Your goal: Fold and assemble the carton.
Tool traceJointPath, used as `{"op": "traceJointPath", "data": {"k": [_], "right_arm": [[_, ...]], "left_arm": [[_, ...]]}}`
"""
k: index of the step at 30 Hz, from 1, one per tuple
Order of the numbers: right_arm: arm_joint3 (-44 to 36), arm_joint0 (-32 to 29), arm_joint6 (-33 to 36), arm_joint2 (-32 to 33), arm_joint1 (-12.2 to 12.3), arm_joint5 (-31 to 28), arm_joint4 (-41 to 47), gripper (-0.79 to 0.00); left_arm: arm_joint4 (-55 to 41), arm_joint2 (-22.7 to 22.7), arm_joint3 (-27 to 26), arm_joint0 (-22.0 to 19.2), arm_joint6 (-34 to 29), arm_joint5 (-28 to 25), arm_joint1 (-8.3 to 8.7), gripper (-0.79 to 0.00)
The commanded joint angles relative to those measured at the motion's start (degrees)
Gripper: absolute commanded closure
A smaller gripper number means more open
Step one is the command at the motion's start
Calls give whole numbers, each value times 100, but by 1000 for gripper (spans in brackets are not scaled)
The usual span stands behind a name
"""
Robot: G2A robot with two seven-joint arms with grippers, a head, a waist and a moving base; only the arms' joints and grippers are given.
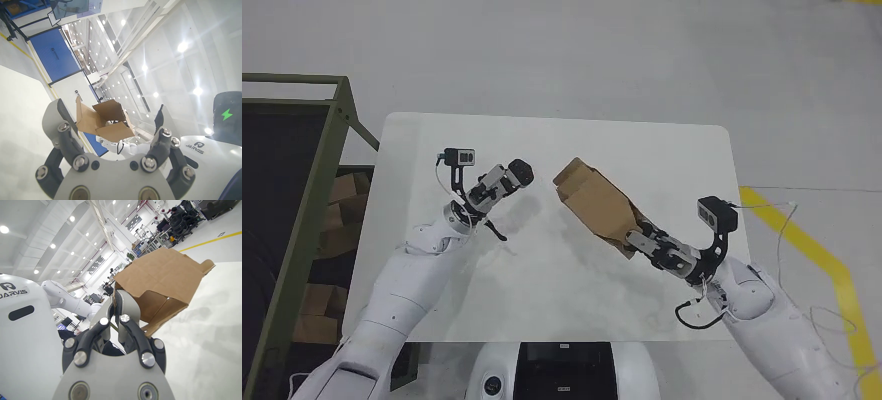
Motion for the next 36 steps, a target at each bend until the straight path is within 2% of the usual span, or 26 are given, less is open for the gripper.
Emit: {"op": "traceJointPath", "data": {"k": [1, 4, 5, 16, 29, 36], "right_arm": [[8, 78, 495, -20, 11, 0, 409, 0], [74, 219, 1333, -55, 20, 0, 1168, 0], [104, 272, 1427, -96, 26, 0, 1344, 0], [271, 1150, 1429, -1278, 403, 0, 2035, 0], [316, 1731, 1429, -2020, 781, 0, 2259, 0], [316, 1731, 1429, -2020, 781, 0, 2259, 0]], "left_arm": [[-180, -124, -82, 37, -379, 25, 41, -785], [-324, -240, -326, 89, -660, 293, 96, -785], [-384, -277, -432, 116, -755, 388, 116, -785], [-759, -798, -1244, 420, -1890, 1521, 362, -785], [-545, -1139, -1387, 540, -2221, 1853, 469, -785], [-545, -1139, -1387, 540, -2221, 1853, 469, -785]]}}
